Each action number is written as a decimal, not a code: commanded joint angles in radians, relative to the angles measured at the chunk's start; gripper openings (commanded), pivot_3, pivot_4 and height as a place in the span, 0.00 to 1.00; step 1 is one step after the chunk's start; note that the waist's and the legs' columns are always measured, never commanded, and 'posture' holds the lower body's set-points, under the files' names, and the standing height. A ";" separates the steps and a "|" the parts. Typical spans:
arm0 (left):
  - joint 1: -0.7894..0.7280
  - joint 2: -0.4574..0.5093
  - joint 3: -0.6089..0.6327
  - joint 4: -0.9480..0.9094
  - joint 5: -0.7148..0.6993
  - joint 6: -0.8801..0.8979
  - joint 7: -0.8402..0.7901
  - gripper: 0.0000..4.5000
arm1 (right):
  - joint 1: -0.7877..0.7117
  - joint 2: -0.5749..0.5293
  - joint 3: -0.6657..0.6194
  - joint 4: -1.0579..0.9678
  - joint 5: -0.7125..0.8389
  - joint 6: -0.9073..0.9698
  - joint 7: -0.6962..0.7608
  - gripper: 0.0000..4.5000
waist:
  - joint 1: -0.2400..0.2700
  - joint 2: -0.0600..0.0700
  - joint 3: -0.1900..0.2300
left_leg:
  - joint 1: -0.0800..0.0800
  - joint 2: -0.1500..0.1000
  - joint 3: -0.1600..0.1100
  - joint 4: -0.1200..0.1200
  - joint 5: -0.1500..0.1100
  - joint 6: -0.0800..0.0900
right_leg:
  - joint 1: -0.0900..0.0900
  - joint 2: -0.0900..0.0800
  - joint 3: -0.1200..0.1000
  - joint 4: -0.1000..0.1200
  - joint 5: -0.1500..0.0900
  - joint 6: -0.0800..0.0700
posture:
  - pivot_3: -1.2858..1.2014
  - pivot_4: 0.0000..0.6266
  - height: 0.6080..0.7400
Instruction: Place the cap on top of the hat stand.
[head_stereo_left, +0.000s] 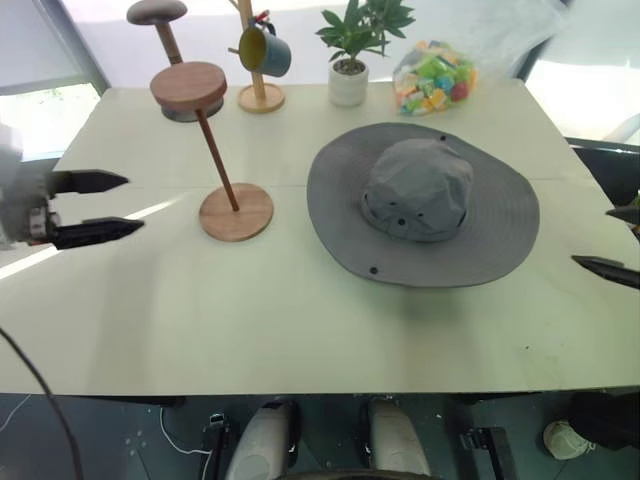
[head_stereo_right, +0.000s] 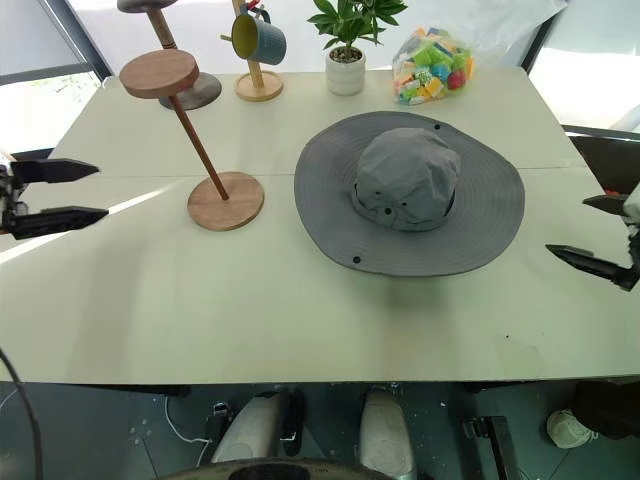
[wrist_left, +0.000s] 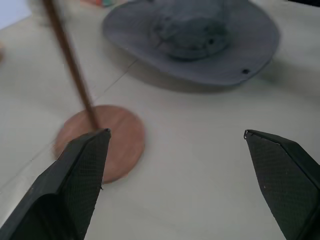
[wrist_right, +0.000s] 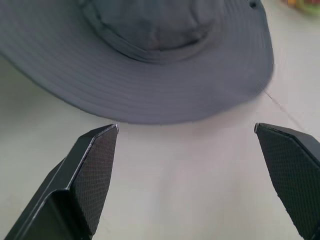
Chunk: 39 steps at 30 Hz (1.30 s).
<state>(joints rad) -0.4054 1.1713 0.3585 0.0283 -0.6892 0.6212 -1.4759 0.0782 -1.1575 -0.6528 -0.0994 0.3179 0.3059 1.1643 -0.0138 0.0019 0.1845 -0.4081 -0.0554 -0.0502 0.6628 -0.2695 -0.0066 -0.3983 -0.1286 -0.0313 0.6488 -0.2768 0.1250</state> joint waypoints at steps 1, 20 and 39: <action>0.001 -0.011 -0.077 -0.148 -0.037 0.024 -0.021 1.00 | 0.072 0.052 -0.054 -0.250 -0.053 0.058 -0.095 1.00 | 0.002 0.000 0.000 | 0.000 0.000 0.000 0.000 0.000 0.000 | 0.000 0.000 0.000 0.000 0.000 0.000 | 0.52 0.24 0.99; -0.210 -0.248 -0.324 -0.169 0.016 -0.007 0.033 1.00 | 0.165 0.230 0.465 -0.435 -0.752 -0.068 -0.599 1.00 | 0.021 -0.006 0.001 | 0.000 0.000 -0.001 0.004 0.000 0.000 | 0.002 0.001 0.000 0.000 0.000 0.000 | 0.52 0.24 0.99; -0.246 -0.281 -0.329 -0.167 0.019 0.001 0.059 1.00 | -0.112 0.364 0.673 -0.059 -0.840 -0.197 -0.746 0.81 | 0.000 -0.007 0.001 | 0.001 0.000 -0.003 0.004 0.000 0.000 | 0.003 0.003 0.000 0.000 0.000 0.000 | 0.52 0.24 0.99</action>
<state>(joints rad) -0.6300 0.8885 0.0133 -0.1213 -0.6629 0.6226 -1.4200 -0.0364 -0.8021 0.0159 -0.1717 -0.5267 0.1148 0.4116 -0.0135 -0.0049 0.1853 -0.4073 -0.0554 -0.0528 0.6664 -0.2692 -0.0064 -0.3949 -0.1258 -0.0310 0.6488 -0.2768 0.1247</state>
